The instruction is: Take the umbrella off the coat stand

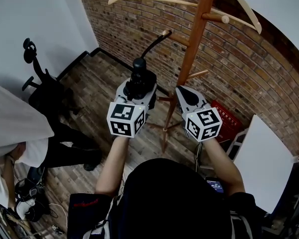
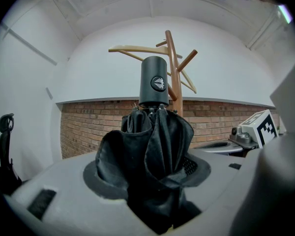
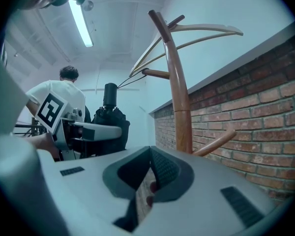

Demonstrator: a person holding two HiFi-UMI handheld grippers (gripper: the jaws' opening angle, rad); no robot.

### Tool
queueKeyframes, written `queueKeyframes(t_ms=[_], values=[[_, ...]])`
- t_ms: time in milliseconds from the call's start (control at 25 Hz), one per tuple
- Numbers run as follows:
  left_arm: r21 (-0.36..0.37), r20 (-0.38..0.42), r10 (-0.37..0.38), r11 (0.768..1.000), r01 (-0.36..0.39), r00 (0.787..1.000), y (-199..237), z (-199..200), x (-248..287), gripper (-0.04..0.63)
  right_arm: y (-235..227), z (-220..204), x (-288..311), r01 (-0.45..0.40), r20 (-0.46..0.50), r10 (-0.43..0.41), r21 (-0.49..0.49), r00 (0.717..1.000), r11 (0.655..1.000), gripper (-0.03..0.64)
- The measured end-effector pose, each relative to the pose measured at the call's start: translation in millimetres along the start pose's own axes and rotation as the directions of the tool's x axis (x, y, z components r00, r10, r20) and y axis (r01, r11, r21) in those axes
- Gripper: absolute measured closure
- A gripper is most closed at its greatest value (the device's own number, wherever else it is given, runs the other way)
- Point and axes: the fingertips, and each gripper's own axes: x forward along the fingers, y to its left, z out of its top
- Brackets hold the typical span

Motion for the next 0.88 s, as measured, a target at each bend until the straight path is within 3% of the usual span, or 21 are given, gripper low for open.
queueKeyframes(t_ms=[880], values=[[0.006, 0.04, 0.023, 1.0, -0.023, 0.999, 12, 23, -5, 0.318, 6, 22, 17, -0.04, 0.029, 0.04, -0.025, 0.999, 0.999, 0.589]])
